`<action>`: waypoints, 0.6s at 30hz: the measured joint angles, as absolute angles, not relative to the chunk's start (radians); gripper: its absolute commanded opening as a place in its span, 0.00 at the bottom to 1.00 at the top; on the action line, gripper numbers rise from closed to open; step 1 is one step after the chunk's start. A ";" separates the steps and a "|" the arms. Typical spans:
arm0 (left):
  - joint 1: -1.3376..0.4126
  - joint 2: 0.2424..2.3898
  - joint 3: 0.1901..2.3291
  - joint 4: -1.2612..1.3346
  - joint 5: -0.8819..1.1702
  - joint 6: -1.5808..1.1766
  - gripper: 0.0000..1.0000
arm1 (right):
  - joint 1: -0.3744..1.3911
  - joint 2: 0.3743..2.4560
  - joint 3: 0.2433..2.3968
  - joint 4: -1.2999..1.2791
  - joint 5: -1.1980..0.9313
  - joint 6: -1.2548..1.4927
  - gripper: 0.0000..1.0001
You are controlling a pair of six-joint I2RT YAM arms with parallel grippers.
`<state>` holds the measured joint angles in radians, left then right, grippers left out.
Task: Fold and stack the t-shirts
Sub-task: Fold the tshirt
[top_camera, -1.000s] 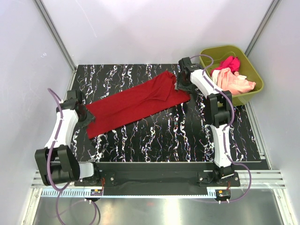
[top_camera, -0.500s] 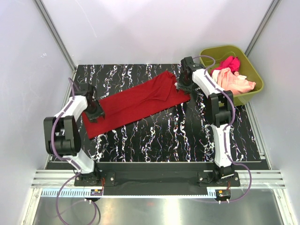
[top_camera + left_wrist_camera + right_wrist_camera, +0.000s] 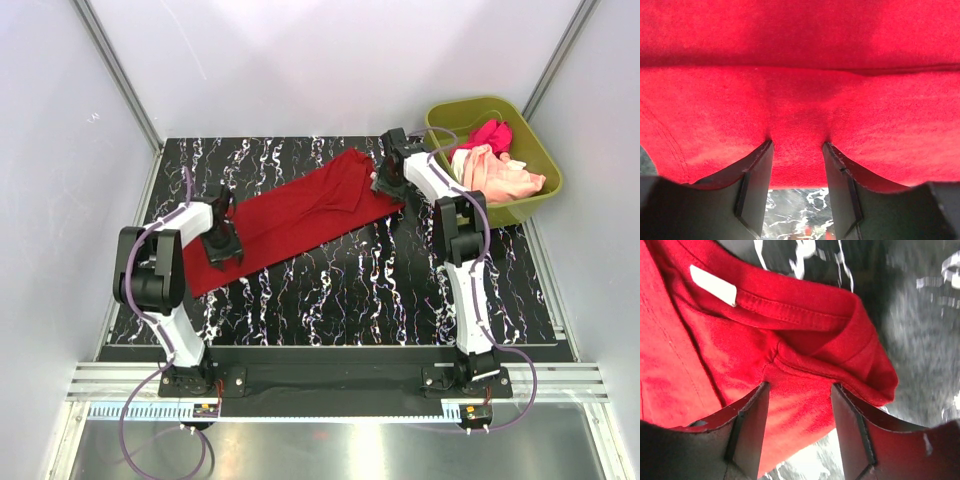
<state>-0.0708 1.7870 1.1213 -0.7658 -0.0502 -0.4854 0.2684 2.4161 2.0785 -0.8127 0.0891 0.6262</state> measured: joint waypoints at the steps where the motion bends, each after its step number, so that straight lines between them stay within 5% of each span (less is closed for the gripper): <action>1: -0.080 1.788 1.121 -0.768 -0.050 -0.494 0.50 | 0.268 2.431 2.106 -0.812 0.104 0.624 0.61; 10: -0.292 1.832 1.172 -0.816 0.029 -0.596 0.50 | 0.268 2.637 2.454 -0.812 0.182 0.496 0.66; 18: -0.639 1.984 1.388 -0.742 0.304 -0.704 0.53 | 0.265 2.669 2.531 -0.784 0.154 0.394 0.72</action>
<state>-0.6388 1.9842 1.3884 -0.7422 0.3042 -0.7036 0.2653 2.6686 2.5313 -0.7837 0.1539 0.3939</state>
